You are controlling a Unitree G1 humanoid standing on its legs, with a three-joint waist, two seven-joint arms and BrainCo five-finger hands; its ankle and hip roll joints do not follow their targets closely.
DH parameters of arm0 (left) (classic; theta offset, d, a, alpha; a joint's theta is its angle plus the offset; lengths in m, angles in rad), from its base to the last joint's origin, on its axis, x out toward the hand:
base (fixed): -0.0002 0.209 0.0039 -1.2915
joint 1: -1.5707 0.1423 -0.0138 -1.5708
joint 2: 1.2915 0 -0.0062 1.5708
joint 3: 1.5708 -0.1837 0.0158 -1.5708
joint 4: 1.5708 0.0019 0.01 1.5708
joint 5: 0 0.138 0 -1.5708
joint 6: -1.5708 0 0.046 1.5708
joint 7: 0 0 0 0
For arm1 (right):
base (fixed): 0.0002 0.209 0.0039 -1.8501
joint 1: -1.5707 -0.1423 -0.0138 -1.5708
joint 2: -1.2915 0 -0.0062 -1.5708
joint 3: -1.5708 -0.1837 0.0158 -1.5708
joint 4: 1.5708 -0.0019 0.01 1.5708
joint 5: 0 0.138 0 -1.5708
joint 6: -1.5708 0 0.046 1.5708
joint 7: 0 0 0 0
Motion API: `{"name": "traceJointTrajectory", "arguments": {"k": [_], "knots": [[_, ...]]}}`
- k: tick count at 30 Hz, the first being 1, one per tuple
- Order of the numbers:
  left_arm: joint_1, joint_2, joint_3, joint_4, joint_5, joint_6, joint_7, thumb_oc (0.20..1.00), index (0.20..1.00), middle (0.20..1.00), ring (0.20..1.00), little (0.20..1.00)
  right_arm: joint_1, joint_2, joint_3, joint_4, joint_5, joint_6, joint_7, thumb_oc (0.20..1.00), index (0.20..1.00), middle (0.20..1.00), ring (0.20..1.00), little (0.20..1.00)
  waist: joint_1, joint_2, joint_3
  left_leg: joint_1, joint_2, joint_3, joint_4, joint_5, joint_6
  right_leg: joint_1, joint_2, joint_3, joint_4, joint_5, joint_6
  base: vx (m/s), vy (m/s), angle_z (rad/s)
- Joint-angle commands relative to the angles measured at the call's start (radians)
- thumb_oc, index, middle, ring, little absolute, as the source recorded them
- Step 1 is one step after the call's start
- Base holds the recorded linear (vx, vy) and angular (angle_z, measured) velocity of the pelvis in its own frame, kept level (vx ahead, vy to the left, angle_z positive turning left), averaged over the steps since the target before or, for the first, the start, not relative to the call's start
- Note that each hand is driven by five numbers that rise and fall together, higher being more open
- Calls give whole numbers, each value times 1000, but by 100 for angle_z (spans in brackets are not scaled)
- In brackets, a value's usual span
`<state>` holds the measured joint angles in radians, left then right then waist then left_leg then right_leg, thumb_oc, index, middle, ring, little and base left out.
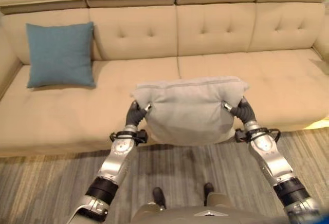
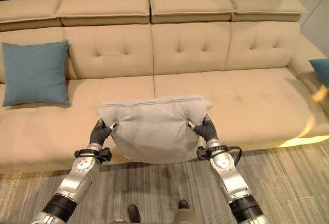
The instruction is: Pick up all the scattered cushions and arrange them neatly on the sofa.
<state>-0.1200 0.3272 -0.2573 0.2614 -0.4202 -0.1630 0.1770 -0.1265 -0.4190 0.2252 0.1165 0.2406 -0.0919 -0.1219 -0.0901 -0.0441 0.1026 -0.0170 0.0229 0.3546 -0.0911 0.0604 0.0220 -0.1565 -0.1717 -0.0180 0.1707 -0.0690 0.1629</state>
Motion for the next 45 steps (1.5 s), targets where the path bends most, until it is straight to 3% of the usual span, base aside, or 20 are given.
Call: {"name": "traceJointTrajectory", "arguments": {"k": [1, 5, 7, 12, 13, 15, 16, 17, 18, 23, 33, 34, 37, 45], "knots": [[-91, -40, -37, -87, 4, -97, -54, 200, 200, 200, 200, 200, -96, -1, -17, -91, 3, -108, 21, 200, 200, 200, 200, 200, -14, -2, -27, 26, -15, -63, 78, -114, -35, -55, 103, -59, -113, 94, -8, 172, -116, 15], [-103, -56, -53, -69, 6, -99, -66, 200, 200, 200, 200, 200, -71, -12, -35, -104, 7, -113, 30, 200, 200, 200, 200, 200, -30, -8, -27, 44, -28, -92, 135, -156, -42, -17, 89, -56, -125, 97, -19, 154, -123, 20], [-99, -79, -66, -61, -6, -95, -72, 200, 200, 200, 200, 200, -49, -31, -42, -124, 10, -109, 38, 200, 200, 200, 200, 200, -37, -2, -39, 39, -22, -101, 195, -177, -64, 15, 92, -58, -125, 82, -37, 201, -227, 26], [-105, -90, -83, -68, -13, -87, -72, 200, 200, 200, 200, 200, -11, -44, -73, -151, 38, -109, 27, 200, 200, 200, 200, 200, -50, -13, -36, -37, 18, -100, 373, -163, -106, 71, 82, -86, -156, 67, -63, 99, -150, 58], [-107, -93, -83, -69, -14, -85, -72, 200, 200, 200, 200, 200, -2, -46, -79, -156, 40, -107, 24, 200, 200, 200, 200, 200, -51, -10, -37, -40, 20, -97, 368, -167, -104, 82, 83, -95, -167, 62, -65, 43, -42, 76], [-116, -97, -85, -68, -13, -80, -69, 200, 200, 200, 200, 200, 2, -47, -83, -162, 38, -106, 17, 200, 200, 200, 200, 200, -42, -5, -34, -67, -16, -138, 325, -178, -87, 96, 87, -95, -190, 61, -63, 52, -30, 54], [-120, -99, -85, -68, -5, -77, -67, 200, 200, 200, 200, 200, 5, -51, -85, -165, 29, -105, 16, 200, 200, 200, 200, 200, -42, 1, -36, -74, -27, -146, 291, -164, -81, 98, 91, -96, -200, 62, -60, 73, 18, 18], [-124, -96, -76, -69, 5, -78, -61, 200, 200, 200, 200, 200, -6, -53, -83, -156, 18, -101, 5, 200, 200, 200, 200, 200, -22, 7, -30, -127, -50, -199, 192, -106, -75, 110, 112, -76, -222, 64, -60, 95, 32, 21], [-116, -95, -72, -76, 4, -78, -68, 200, 200, 200, 200, 200, -6, -52, -85, -154, 22, -102, 8, 200, 200, 200, 200, 200, -21, 11, -33, -118, -46, -205, 155, -93, -73, 113, 121, -73, -228, 63, -60, 82, 27, 11], [-78, -93, -70, -87, 12, -63, -90, 200, 200, 200, 200, 200, 24, -43, -101, -153, 17, -100, 13, 200, 200, 200, 200, 200, -27, 22, -45, -47, -36, -177, 74, -73, -62, 128, 146, -62, -226, 51, -67, 93, 34, -44], [-19, -74, -37, -85, 28, -58, -113, 200, 200, 200, 200, 200, 64, -9, -99, -138, -6, -93, 29, 200, 200, 200, 200, 200, -14, 14, -70, 35, -41, -124, 4, -74, -53, 147, 131, -43, -228, 59, -46, 57, 47, -20], [28, -45, -16, -106, -42, -68, -62, 200, 200, 200, 200, 200, 108, 73, -101, -32, 4, -89, -4, 200, 200, 200, 200, 200, -1, -8, -79, -63, 97, -11, 157, -52, -98, 144, 65, -128, -154, 12, -31, 13, 50, 4], [48, -41, -18, -109, -35, -59, -77, 200, 200, 200, 200, 200, 113, 75, -93, -24, -7, -78, -1, 200, 200, 200, 200, 200, 6, -5, -90, -31, 86, -40, 99, -38, -92, 151, 72, -132, -162, 18, -30, 0, 0, 0], [55, -43, -21, -110, -28, -40, -98, 200, 200, 200, 200, 200, 127, 82, -96, -19, -3, -77, 7, 200, 200, 200, 200, 200, 12, -9, -104, 23, 94, -32, 47, -16, -98, 183, 89, -148, -190, 15, -35, 23, -9, 4]]}}
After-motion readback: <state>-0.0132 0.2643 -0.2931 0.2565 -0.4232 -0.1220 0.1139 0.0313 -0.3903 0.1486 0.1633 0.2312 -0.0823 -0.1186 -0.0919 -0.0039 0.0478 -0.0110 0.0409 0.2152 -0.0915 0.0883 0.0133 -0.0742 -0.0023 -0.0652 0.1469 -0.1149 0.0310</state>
